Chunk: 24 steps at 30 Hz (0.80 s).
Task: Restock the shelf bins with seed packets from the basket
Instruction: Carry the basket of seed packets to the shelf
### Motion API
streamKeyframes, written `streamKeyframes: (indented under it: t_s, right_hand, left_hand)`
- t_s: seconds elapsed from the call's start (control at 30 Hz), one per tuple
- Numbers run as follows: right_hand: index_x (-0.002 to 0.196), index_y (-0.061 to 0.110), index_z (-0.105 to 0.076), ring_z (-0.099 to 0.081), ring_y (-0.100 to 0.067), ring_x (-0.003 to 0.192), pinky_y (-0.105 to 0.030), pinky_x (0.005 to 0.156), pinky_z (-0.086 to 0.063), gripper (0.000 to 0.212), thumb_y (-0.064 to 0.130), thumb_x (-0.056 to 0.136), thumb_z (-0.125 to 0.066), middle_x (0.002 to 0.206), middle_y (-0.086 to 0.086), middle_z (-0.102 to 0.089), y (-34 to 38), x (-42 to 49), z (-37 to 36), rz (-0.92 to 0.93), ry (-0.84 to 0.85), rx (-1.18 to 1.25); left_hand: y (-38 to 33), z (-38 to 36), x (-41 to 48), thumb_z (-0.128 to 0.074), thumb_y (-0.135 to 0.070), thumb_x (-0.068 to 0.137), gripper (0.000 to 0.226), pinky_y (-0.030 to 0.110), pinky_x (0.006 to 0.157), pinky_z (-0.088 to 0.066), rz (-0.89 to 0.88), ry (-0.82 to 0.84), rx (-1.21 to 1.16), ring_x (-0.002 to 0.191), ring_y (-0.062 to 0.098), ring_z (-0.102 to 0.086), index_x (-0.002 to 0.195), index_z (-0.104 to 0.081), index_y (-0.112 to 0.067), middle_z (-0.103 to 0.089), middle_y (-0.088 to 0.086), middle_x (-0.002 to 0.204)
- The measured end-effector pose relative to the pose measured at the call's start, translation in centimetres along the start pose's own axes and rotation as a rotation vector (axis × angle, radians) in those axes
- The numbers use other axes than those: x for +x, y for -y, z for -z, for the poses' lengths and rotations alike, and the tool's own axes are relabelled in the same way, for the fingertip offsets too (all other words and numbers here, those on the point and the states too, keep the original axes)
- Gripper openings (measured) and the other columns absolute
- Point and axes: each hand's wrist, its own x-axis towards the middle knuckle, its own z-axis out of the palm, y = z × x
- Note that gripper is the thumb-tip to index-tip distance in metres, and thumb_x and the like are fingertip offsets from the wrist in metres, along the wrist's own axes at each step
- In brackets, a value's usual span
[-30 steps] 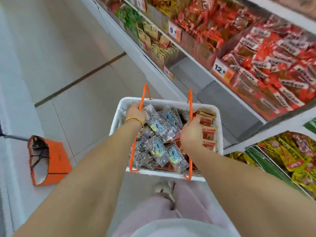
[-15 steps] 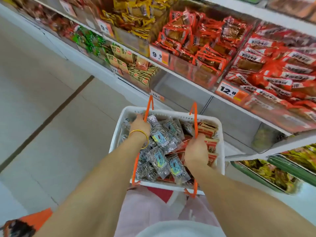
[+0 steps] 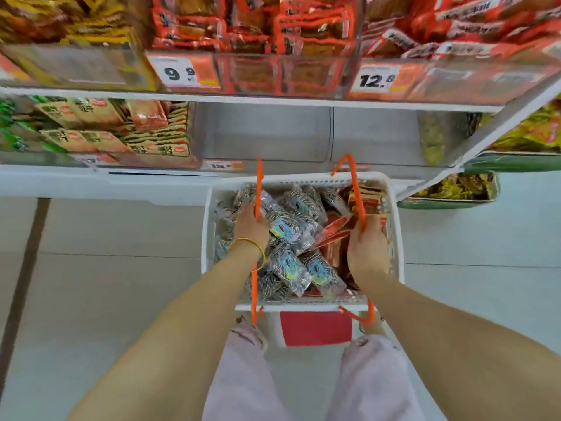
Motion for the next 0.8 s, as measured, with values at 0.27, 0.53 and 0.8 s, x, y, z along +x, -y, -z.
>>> streamKeyframes:
  t_s: [0.27, 0.53, 0.8]
  right_hand:
    - [0.094, 0.013, -0.039, -0.047, -0.016, 0.051, -0.027, 0.043, -0.03, 0.016, 0.024, 0.102, -0.029, 0.062, 0.001, -0.049, -5.7, 4.6, -3.1, -0.032, 0.015, 0.027]
    - [0.096, 0.015, -0.038, -0.047, -0.016, 0.051, -0.025, 0.044, -0.028, 0.015, 0.025, 0.102, -0.028, 0.064, 0.0, -0.049, -11.6, 8.4, -7.0, 0.018, 0.098, 0.015]
    - [0.099, 0.013, -0.039, -0.044, -0.014, 0.047, -0.026, 0.043, -0.029, 0.016, 0.024, 0.102, -0.028, 0.062, 0.0, -0.047, -15.5, 11.6, -11.2, -0.008, 0.117, 0.024]
  left_hand:
    - [2.5, -6.1, 4.5, -0.036, -0.014, 0.099, 0.016, 0.037, 0.057, -0.044, -0.002, 0.084, -0.098, 0.052, 0.02, -0.039, 0.084, -0.042, -0.019, -0.041, 0.003, 0.064]
    - [6.8, -12.0, 8.4, -0.038, -0.018, 0.097, 0.023, 0.039, 0.059, -0.039, 0.041, 0.15, -0.127, 0.053, 0.023, -0.037, 0.075, -0.038, -0.026, -0.04, 0.007, 0.063]
    - [9.4, -15.6, 11.2, -0.04, -0.017, 0.098, 0.013, 0.036, 0.061, -0.041, 0.053, 0.135, -0.107, 0.057, 0.024, -0.041, 0.085, -0.041, -0.018, -0.044, 0.01, 0.068]
